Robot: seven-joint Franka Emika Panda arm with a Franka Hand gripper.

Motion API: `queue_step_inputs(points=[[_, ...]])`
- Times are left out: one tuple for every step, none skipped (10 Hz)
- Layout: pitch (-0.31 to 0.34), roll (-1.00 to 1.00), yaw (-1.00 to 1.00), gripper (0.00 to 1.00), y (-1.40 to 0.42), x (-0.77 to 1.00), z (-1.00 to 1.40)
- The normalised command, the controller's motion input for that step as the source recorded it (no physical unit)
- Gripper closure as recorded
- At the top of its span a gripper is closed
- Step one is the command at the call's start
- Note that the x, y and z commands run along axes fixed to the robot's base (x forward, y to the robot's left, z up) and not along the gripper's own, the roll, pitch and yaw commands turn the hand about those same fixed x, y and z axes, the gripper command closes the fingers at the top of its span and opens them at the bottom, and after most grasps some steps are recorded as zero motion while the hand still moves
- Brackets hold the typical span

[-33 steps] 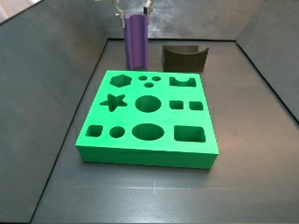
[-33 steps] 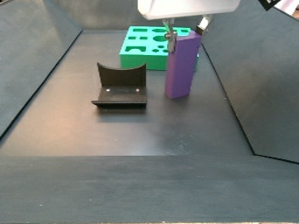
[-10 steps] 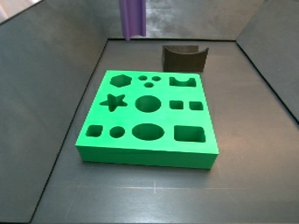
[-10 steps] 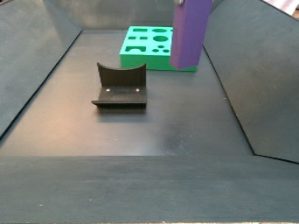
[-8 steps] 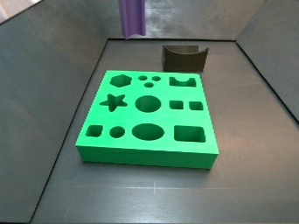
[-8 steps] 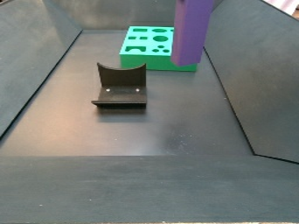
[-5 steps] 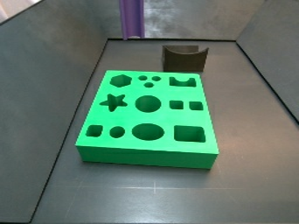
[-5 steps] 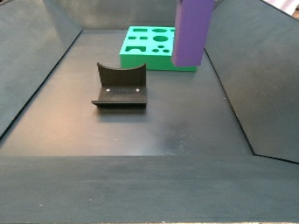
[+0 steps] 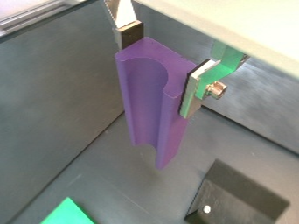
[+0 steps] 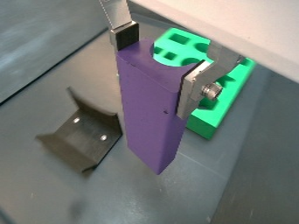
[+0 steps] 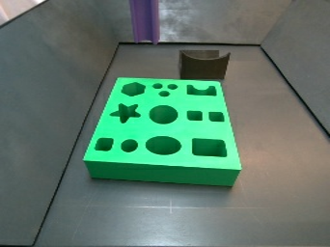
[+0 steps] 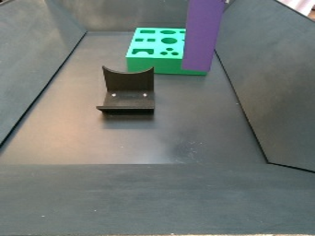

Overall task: Pick up the arch object. Move up. Rotate the arch object. Move to above the board. Insert the arch object.
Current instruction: Rotate the arch object.

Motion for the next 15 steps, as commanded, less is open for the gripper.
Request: queue_step_inputs(points=[[0.104, -0.09, -1.0, 1.0, 0.01, 0.03, 0.01], [0.116, -0.1, -1.0, 1.0, 0.01, 0.03, 0.01], [0.147, -0.13, -1.0, 1.0, 0.01, 0.04, 0.02], [0.148, -0.13, -0.83, 1.0, 0.01, 0.04, 0.02], [0.122, -0.13, -0.48, 1.0, 0.02, 0.05, 0.01], [0.109, -0.12, -0.35, 1.0, 0.01, 0.05, 0.01], [0.013, -0.02, -1.0, 1.0, 0.01, 0.03, 0.0], [0.013, -0.02, -1.0, 1.0, 0.02, 0.03, 0.0], [0.014, -0.02, -1.0, 1.0, 0.02, 0.03, 0.0], [0.014, -0.02, -1.0, 1.0, 0.02, 0.03, 0.0], [0.015, -0.02, -1.0, 1.0, 0.02, 0.02, 0.0], [0.016, -0.02, -1.0, 1.0, 0.01, 0.02, 0.0], [0.017, -0.02, -1.0, 1.0, 0.01, 0.02, 0.0], [0.018, -0.02, -1.0, 1.0, 0.01, 0.02, 0.0], [0.019, -0.02, -1.0, 1.0, 0.01, 0.02, 0.0]])
